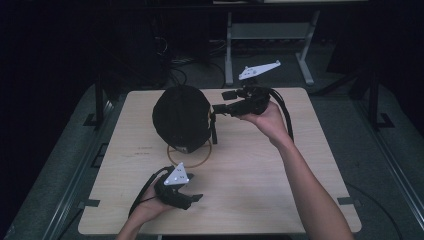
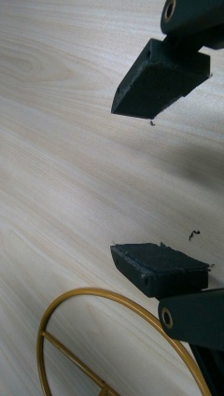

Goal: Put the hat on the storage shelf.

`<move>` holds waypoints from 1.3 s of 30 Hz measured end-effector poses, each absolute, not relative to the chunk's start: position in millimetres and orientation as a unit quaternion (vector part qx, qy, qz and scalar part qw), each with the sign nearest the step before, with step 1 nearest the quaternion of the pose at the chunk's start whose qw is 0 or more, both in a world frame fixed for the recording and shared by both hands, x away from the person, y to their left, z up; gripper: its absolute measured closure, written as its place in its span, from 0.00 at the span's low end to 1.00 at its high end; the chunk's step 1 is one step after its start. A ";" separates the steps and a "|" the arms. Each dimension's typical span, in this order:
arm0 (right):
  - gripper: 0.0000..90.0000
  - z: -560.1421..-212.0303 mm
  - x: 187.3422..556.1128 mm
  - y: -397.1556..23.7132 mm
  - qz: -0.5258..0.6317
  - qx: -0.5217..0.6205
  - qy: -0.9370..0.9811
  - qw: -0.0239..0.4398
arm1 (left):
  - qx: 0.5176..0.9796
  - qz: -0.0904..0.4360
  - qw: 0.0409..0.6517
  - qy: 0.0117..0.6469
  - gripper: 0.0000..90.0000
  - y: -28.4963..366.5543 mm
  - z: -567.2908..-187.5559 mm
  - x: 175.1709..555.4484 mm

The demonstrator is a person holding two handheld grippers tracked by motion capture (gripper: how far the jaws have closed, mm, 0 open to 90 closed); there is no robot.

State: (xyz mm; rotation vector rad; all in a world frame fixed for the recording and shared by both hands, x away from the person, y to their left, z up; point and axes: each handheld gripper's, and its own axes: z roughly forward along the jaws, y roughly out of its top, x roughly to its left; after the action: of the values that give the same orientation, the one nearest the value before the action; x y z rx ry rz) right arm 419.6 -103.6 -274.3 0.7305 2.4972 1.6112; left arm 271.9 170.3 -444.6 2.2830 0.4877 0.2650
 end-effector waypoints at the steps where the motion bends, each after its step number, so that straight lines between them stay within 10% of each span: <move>1: 0.33 -275.1 419.0 -105.3 0.526 0.241 0.815 0.043 | 0.896 0.104 0.386 0.192 0.30 170.0 -444.8 271.6; 39: 0.28 -308.8 402.9 -154.9 0.515 0.280 0.810 0.038 | 0.900 0.104 0.377 0.191 0.30 169.1 -446.5 271.2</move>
State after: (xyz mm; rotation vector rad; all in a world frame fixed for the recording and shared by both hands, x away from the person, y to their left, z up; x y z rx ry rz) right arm 402.9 -154.9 -308.8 0.8578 2.4846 1.5790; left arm 271.2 169.1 -446.5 2.3028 0.4893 0.2656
